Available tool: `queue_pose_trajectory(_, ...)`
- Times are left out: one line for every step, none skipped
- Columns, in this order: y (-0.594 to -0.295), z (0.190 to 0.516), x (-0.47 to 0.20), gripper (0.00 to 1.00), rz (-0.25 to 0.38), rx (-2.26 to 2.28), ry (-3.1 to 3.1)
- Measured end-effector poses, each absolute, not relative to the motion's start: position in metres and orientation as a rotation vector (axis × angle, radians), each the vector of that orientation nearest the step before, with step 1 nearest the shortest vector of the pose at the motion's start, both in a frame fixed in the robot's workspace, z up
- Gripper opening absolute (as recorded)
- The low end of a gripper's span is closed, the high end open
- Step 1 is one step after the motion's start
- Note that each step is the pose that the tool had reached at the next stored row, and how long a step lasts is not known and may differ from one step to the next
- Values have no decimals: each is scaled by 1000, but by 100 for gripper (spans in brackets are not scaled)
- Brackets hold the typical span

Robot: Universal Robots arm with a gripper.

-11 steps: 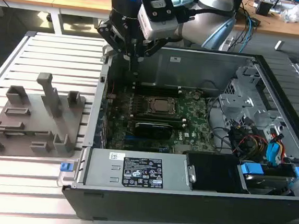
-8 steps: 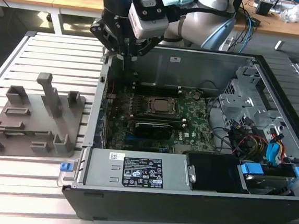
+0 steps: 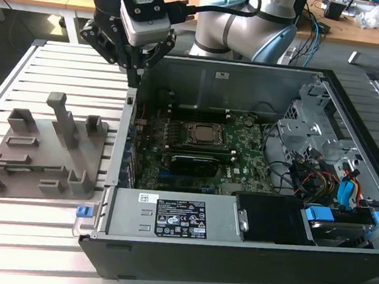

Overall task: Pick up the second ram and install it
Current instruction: 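Reach for the second ram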

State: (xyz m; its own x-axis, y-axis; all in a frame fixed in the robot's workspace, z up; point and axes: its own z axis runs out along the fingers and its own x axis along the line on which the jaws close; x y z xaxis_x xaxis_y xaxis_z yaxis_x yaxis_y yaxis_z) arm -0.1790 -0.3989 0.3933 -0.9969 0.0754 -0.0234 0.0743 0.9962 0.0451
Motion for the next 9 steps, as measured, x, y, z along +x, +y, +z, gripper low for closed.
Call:
queue_pose_trajectory(-399, 393, -183, 11, 69, 117, 3114)
queue_pose_trajectory(-399, 393, -187, 11, 69, 117, 3114)
queue_pose_trajectory(-399, 393, -191, 11, 69, 117, 3114)
queue_pose_trajectory(-399, 393, -196, 11, 69, 117, 3114)
queue_pose_trajectory(-399, 393, -201, 11, 69, 117, 3114)
queue_pose_trajectory(-399, 393, -204, 11, 69, 116, 3114)
queue_pose_trajectory(-399, 393, -210, 11, 69, 117, 3114)
queue_pose_trajectory(-399, 393, -218, 11, 69, 117, 3114)
queue_pose_trajectory(-399, 393, -220, 11, 69, 117, 3114)
